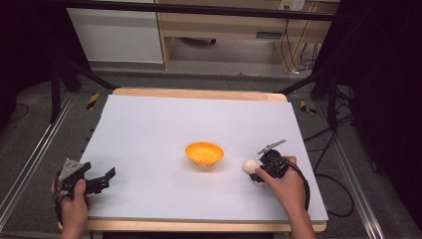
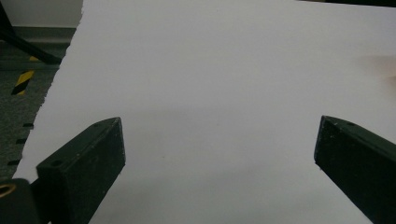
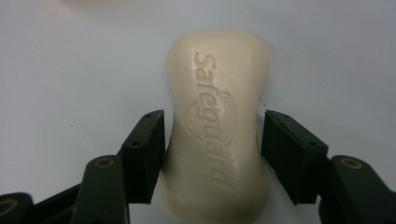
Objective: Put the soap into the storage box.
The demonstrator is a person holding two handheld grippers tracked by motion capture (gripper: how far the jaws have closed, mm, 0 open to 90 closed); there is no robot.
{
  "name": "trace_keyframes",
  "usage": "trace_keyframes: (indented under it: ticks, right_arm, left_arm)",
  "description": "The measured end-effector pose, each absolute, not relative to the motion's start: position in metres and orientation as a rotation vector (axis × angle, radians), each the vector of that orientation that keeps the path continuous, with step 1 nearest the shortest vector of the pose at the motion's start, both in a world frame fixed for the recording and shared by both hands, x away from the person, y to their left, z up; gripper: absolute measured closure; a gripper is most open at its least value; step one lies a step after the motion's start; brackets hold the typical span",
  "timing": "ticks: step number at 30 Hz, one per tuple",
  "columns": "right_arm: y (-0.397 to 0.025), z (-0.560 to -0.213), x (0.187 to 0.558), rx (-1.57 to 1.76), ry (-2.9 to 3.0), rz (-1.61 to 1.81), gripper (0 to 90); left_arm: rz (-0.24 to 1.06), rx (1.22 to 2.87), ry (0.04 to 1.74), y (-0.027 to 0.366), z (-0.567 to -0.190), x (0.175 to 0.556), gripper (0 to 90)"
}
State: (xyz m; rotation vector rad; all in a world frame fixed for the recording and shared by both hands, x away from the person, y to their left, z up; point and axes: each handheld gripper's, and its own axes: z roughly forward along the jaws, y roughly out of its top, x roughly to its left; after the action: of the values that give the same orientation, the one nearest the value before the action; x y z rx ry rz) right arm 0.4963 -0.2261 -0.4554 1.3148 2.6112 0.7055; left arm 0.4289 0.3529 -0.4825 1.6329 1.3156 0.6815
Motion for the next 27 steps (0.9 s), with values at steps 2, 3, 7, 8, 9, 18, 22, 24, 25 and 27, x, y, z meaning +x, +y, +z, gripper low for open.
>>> trace_keyframes:
  ticks: [2, 3, 7, 8, 9, 18, 22, 24, 25, 27]
  right_arm:
    - [-0.2248, -0.4559, 0.4967, 1.311, 2.617, 0.694, 44.2]
    - [-0.2239, -0.456, 0.4968, 1.316, 2.615, 0.693, 44.4]
    - [-0.2215, -0.4559, 0.4972, 1.307, 2.617, 0.669, 44.9]
    - [-0.2213, -0.4562, 0.4975, 1.293, 2.616, 0.66, 45.0]
    - [-0.221, -0.4565, 0.4976, 1.277, 2.617, 0.654, 45.0]
    - [-0.2168, -0.4568, 0.4981, 1.272, 2.621, 0.607, 45.1]
    - [-0.2196, -0.4581, 0.4969, 1.246, 2.616, 0.637, 45.1]
    - [-0.2207, -0.4584, 0.4967, 1.227, 2.625, 0.644, 45.2]
    - [-0.2208, -0.4583, 0.4969, 1.223, 2.628, 0.643, 45.3]
    - [-0.2203, -0.4581, 0.4976, 1.229, 2.631, 0.637, 45.3]
  left_arm:
    - [0.682, 1.635, 1.316, 0.3531, -0.4824, 0.4288, 1.4]
    - [0.682, 1.635, 1.316, 0.3531, -0.4824, 0.4289, 1.4]
    - [0.684, 1.64, 1.315, 0.3532, -0.4823, 0.429, 1.4]
    - [0.683, 1.637, 1.315, 0.353, -0.4824, 0.429, 1.4]
    - [0.683, 1.638, 1.315, 0.353, -0.4824, 0.429, 1.4]
    - [0.683, 1.64, 1.315, 0.3532, -0.4823, 0.429, 1.4]
    - [0.677, 1.631, 1.319, 0.3529, -0.4825, 0.4291, 1.4]
    - [0.678, 1.638, 1.317, 0.353, -0.4824, 0.4291, 1.4]
    - [0.683, 1.641, 1.315, 0.3532, -0.4824, 0.4291, 1.4]
    - [0.683, 1.638, 1.314, 0.3531, -0.4824, 0.429, 1.4]
